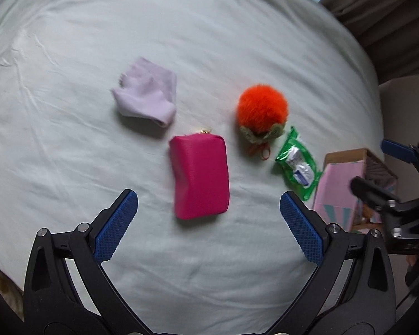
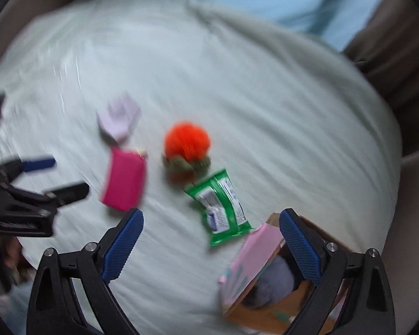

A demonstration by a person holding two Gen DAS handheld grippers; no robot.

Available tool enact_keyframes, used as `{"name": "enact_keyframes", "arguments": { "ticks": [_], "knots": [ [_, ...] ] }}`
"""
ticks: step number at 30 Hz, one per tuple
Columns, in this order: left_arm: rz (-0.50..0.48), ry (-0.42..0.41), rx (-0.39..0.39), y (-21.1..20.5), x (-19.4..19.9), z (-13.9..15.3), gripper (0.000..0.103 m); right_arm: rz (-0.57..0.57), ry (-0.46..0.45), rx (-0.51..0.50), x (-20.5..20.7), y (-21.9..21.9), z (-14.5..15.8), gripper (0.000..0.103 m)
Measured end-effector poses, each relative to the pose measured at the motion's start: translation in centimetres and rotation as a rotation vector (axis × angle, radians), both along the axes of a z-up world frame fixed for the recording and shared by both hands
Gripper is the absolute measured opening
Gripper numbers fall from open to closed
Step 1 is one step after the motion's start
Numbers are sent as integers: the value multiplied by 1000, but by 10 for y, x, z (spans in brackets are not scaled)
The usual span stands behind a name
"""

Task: Organize soft objects
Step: 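Withdraw both open tools from the box toward the remaining items, then grasp the pink pouch with the left tool while the right tool grasps the green wipes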

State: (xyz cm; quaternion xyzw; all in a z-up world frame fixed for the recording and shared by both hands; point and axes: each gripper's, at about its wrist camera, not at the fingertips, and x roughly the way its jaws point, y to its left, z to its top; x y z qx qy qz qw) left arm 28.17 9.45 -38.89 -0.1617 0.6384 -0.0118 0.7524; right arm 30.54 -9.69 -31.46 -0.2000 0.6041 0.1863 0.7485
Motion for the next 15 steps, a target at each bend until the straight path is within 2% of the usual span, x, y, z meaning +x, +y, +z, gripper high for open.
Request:
{"name": "enact_keyframes", "arguments": {
  "ticks": [4,8,11,15],
  "knots": [
    [-3,45,26,-15,14,-34,101,78,102,-58,19,-2,-60,97],
    [25,82,73,-20,23,-61,101,123,177,-112,33,-3,-102,97],
    [52,74,95,-23,24,-75,101,158,225,-154,38,-3,-130,97],
    [40,107,108,-31,24,-95,92,194,298,-184,38,-1,-157,97]
  ]
}}
